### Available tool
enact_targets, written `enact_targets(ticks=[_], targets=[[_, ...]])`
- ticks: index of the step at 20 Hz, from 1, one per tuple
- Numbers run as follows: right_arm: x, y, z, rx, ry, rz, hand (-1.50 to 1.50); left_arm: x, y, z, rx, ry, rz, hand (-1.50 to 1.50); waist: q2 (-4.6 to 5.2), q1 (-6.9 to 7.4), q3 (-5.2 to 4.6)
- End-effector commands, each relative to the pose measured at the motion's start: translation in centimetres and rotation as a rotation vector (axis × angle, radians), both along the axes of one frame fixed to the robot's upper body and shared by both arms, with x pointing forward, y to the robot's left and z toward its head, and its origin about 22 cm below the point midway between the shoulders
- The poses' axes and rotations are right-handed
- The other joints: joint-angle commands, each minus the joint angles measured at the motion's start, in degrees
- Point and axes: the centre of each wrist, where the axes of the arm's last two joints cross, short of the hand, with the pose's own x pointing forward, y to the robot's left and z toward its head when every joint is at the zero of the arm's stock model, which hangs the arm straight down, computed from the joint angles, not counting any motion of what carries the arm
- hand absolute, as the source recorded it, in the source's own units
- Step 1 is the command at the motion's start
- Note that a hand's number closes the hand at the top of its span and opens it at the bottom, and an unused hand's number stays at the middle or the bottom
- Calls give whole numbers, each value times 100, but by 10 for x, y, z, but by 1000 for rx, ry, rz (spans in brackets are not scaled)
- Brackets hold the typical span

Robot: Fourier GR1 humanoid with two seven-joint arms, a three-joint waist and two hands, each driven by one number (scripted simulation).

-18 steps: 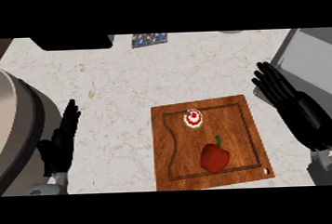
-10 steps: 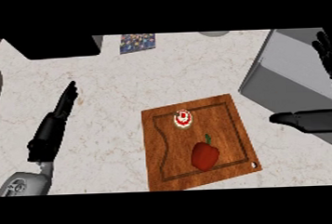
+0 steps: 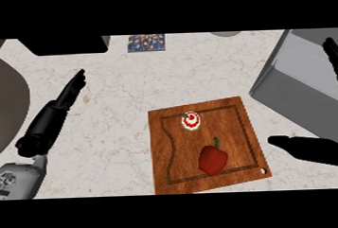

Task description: Pick the cupcake from the cutting board and place it in the cardboard box

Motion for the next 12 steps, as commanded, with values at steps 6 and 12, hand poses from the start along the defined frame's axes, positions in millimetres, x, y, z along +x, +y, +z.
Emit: enact_targets(ticks=[6, 12], targets=[[-3, 41, 23, -404, 255, -5, -150, 10, -8, 17, 4, -8, -46, 0, 50, 241, -11], [-12, 105, 25, -553, 441, 64, -150, 17, -6, 21, 1, 11, -81, 0, 52, 332, -20]])
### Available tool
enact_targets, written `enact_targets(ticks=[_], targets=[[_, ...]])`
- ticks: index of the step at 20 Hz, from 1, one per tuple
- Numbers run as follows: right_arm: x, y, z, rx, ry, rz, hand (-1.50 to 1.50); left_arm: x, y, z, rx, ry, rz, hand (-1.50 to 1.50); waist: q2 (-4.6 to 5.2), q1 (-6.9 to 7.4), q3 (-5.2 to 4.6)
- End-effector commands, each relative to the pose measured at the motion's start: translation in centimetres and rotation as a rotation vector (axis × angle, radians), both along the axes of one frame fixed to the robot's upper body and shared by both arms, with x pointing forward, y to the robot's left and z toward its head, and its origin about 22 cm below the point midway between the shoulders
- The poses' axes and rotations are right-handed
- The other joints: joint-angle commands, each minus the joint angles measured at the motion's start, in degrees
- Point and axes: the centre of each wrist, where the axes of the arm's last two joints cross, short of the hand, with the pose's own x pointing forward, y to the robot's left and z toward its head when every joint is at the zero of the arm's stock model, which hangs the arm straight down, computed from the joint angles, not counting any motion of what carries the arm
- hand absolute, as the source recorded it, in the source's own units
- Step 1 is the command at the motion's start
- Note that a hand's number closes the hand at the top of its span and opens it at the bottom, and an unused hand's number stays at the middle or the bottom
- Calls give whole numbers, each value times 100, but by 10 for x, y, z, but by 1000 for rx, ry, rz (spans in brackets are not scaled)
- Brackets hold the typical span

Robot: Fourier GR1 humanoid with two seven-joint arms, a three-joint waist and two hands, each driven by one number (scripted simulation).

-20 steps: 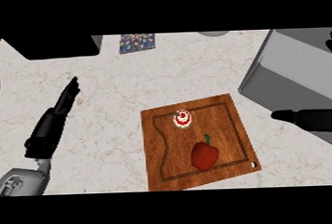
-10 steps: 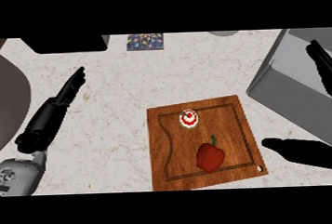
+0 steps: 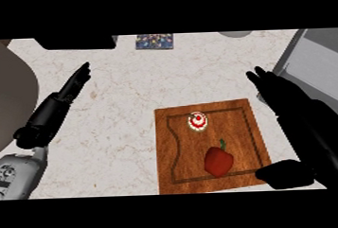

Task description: Pick the cupcake from the cutting board and place it in the cardboard box

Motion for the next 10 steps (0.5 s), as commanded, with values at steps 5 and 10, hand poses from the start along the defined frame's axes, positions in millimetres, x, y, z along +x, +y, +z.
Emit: enact_targets(ticks=[5, 10], targets=[[14, 78, -1, -228, 179, -35, -150, -1, 4, -2, 12, -16, 0, 0, -12, 63, -5], [34, 117, 3, -239, 237, -63, -150, -3, -19, -7, 6, 9, -15, 0, -24, 10, 4]])
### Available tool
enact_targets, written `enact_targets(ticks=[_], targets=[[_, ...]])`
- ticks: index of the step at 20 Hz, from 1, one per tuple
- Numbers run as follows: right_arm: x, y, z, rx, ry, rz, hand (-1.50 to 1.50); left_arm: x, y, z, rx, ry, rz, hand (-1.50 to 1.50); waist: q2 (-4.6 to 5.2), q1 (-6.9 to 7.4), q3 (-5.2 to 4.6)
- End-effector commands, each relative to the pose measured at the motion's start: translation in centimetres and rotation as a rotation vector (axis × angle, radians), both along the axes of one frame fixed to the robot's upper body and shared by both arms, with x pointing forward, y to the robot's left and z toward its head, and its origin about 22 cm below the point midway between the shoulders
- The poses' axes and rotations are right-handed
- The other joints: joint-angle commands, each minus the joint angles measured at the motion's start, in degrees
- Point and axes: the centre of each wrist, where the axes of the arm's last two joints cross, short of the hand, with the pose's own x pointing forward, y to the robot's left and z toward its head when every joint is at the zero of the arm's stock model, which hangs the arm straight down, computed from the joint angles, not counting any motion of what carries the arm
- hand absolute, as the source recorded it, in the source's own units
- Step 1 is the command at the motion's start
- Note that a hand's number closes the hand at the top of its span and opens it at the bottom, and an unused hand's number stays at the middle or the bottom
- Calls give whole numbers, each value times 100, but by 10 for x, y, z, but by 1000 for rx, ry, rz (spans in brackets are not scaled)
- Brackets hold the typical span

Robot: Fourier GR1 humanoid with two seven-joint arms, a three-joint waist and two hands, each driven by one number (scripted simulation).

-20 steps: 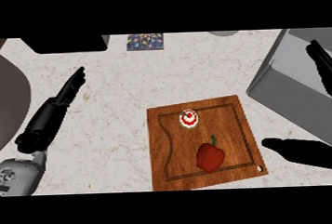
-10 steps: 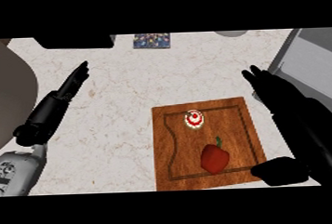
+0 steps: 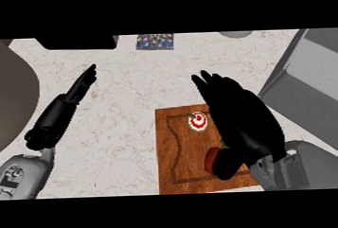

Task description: Pick the cupcake from the cutting board and place it in the cardboard box

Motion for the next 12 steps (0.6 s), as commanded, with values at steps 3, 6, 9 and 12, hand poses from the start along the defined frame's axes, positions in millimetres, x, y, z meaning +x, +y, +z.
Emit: enact_targets(ticks=[3, 6, 9, 12], targets=[[0, 46, -4, -148, 126, -138, -150, -1, 11, -9, 11, -8, 29, 0, -16, -129, 8], [22, 61, -1, -157, 147, -134, -150, 13, 18, -1, -3, -14, 31, 0, 17, -152, 10], [15, 70, -20, -163, 166, -163, -150, 2, 4, 1, -9, 0, 21, 0, -22, -142, 20], [21, 74, -19, -220, 138, -194, -150, 0, 5, 1, -3, -3, 36, 0, -35, -152, 19]])
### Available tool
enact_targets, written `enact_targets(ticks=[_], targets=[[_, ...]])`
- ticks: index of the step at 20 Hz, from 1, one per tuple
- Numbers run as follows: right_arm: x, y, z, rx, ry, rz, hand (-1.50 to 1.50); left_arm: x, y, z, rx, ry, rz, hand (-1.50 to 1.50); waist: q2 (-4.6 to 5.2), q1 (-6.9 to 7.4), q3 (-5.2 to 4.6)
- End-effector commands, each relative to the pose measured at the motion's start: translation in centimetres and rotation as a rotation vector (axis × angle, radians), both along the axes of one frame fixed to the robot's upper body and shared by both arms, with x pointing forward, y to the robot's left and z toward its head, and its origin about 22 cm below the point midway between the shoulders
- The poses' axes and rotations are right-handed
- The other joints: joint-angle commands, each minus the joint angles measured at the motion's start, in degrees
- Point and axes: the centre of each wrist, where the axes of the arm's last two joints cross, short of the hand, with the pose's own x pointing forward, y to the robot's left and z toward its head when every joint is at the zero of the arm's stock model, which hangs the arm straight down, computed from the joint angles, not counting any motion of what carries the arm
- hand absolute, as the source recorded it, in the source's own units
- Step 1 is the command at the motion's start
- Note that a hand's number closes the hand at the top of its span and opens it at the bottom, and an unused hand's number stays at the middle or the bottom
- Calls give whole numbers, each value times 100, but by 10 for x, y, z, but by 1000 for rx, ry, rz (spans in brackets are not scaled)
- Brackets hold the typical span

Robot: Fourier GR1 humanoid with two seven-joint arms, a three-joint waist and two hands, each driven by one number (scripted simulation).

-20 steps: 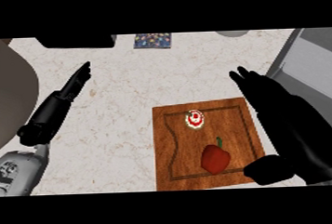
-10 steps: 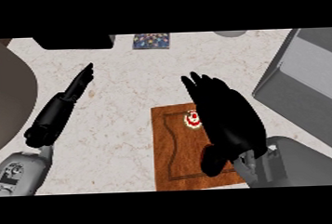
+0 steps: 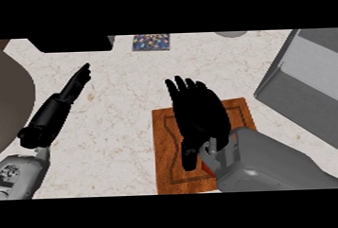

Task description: Pick the cupcake from the cutting board and place it in the cardboard box

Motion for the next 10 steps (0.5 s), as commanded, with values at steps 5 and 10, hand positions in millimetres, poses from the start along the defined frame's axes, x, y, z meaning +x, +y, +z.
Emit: enact_targets(ticks=[5, 10], targets=[[6, 31, -6, -161, -6, -196, -150, -1, 2, 9, 3, -4, -7, 0, 0, -28, 8], [18, 23, -26, -218, 28, -205, -150, -6, 8, 1, -17, 12, -9, 0, 3, -34, 8]])
